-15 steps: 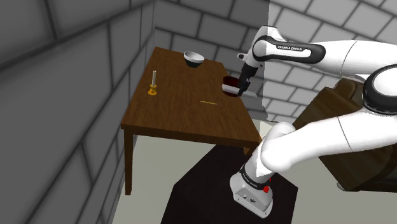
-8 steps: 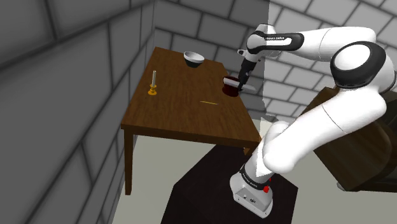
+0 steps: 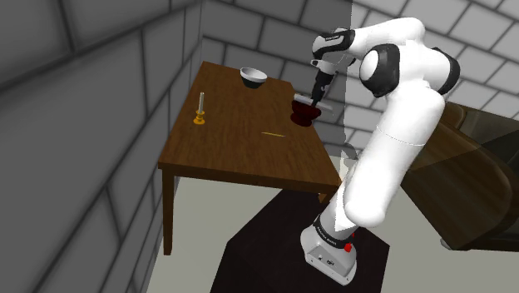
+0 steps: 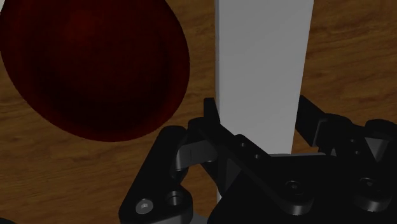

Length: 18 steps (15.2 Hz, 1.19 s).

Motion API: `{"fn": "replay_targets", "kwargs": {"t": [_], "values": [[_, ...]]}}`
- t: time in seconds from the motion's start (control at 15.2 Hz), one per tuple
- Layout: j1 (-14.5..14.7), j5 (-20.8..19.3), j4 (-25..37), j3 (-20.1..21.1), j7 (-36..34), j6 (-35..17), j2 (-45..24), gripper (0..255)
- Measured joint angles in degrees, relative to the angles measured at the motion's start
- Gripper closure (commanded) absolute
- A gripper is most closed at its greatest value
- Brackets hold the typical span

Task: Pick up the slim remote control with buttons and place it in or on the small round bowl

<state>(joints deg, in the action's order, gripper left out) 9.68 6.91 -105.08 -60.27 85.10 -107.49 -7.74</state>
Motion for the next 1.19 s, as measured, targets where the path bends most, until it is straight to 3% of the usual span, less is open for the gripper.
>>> {"fn": "replay_targets", "kwargs": {"t": [0.13, 0.26, 0.59, 0.79, 1.19], "values": [[-4.4, 6.1, 5.7, 0.8, 4.5, 2.0, -7.1, 255], [-10.5, 11.7, 13.2, 3.1, 8.1, 5.0, -14.3, 255], [-26.4, 20.8, 35.2, 9.0, 11.5, 13.9, -29.2, 255], [-28.7, 22.2, 37.6, 10.2, 12.0, 13.9, -31.9, 255], [-28.0, 23.0, 34.3, 10.7, 12.7, 10.0, -33.0, 255]]}}
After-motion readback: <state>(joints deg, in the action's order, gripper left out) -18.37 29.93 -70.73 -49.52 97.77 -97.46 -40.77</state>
